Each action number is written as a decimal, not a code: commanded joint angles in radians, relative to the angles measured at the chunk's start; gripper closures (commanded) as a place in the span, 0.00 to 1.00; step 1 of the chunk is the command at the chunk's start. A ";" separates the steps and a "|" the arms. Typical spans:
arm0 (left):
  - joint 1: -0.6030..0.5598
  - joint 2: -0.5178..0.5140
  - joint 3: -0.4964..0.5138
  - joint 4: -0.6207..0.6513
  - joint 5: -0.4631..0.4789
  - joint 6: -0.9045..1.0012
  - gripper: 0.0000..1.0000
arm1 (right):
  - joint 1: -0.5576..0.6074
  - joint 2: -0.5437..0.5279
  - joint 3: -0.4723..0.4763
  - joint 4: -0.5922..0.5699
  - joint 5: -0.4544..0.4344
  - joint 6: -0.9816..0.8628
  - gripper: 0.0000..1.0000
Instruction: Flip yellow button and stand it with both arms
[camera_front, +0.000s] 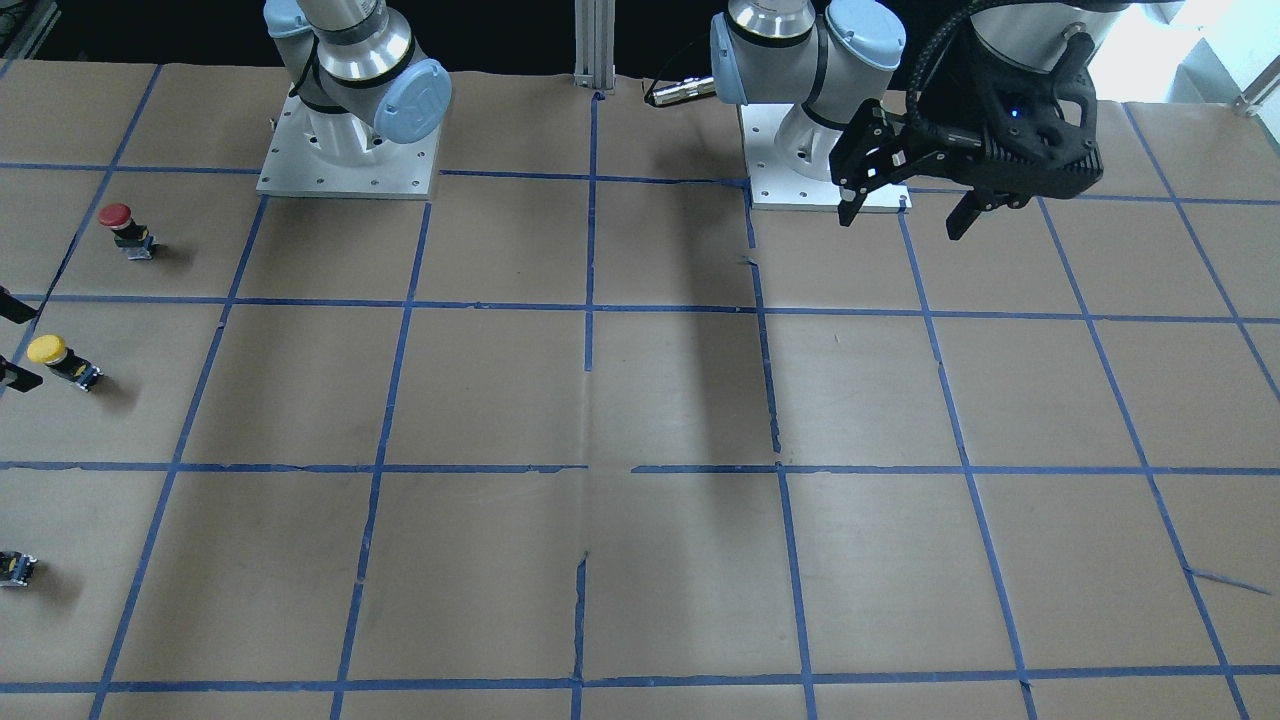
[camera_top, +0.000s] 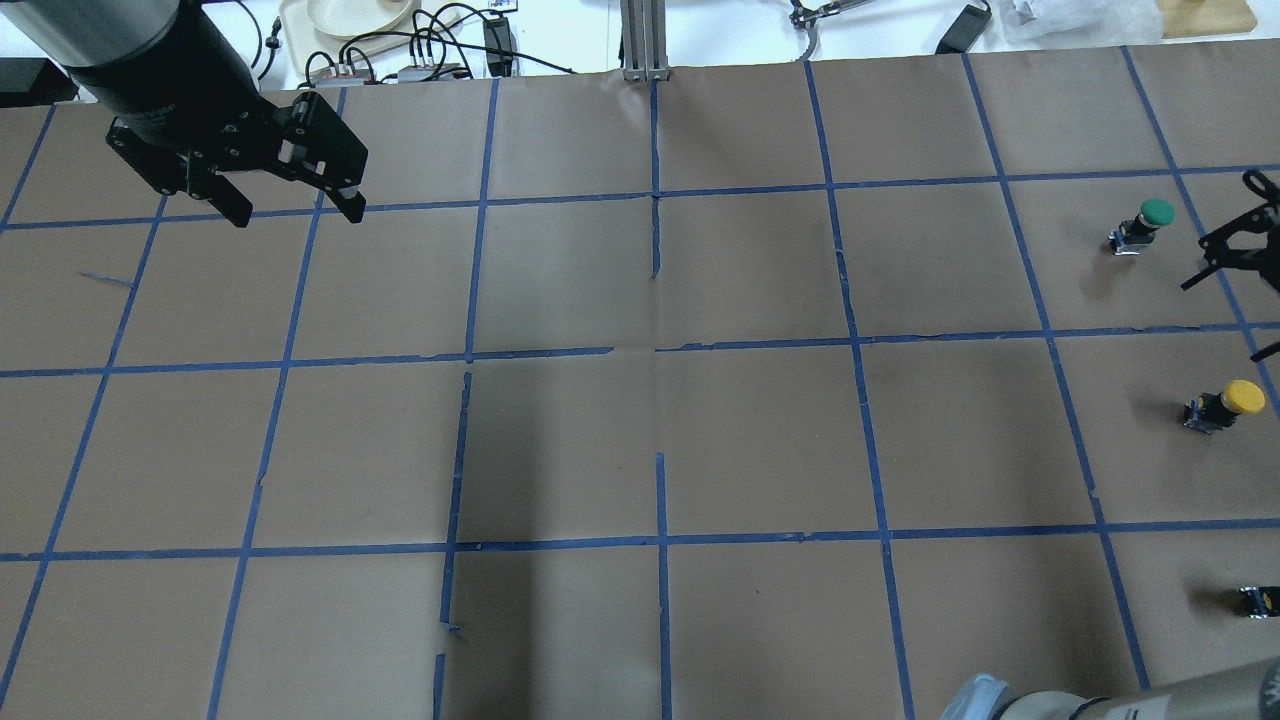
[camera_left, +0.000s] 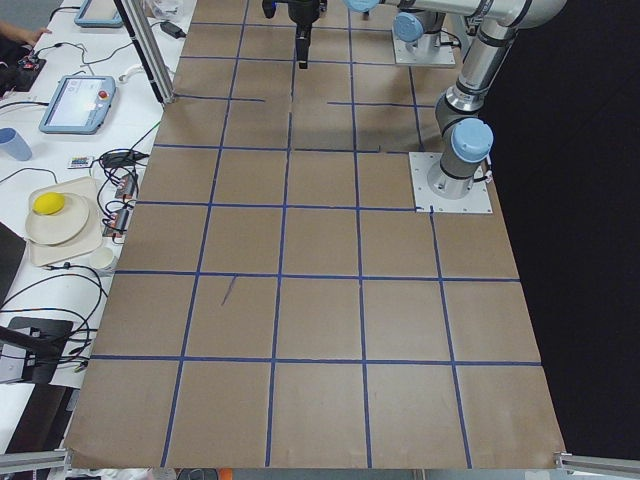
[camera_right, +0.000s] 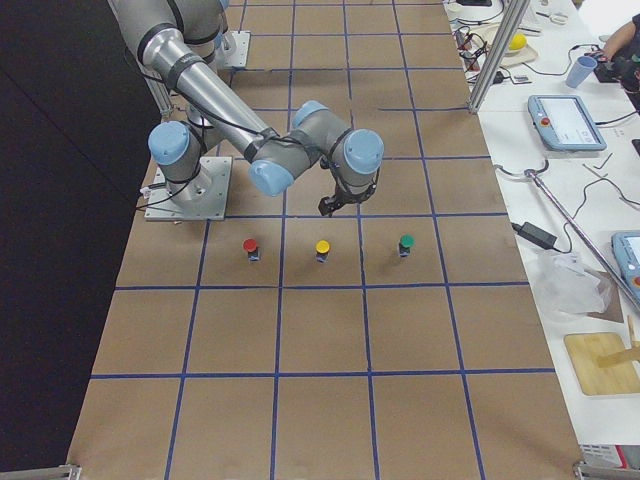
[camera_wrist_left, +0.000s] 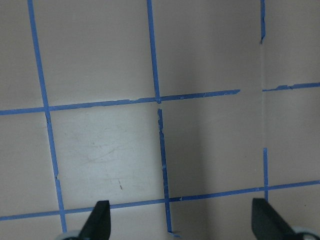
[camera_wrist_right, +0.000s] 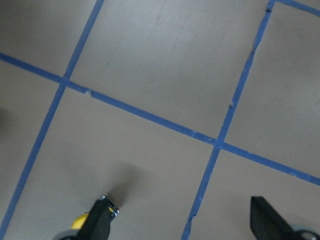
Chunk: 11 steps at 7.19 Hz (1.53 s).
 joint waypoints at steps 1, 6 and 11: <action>-0.002 0.012 0.000 -0.008 -0.001 -0.005 0.00 | 0.158 -0.015 -0.194 0.198 -0.015 0.481 0.00; -0.003 0.006 -0.002 -0.008 -0.001 -0.074 0.00 | 0.522 -0.059 -0.253 0.233 0.067 1.525 0.00; -0.003 0.006 -0.002 -0.004 -0.001 -0.075 0.00 | 0.706 -0.142 -0.237 0.204 0.006 2.535 0.00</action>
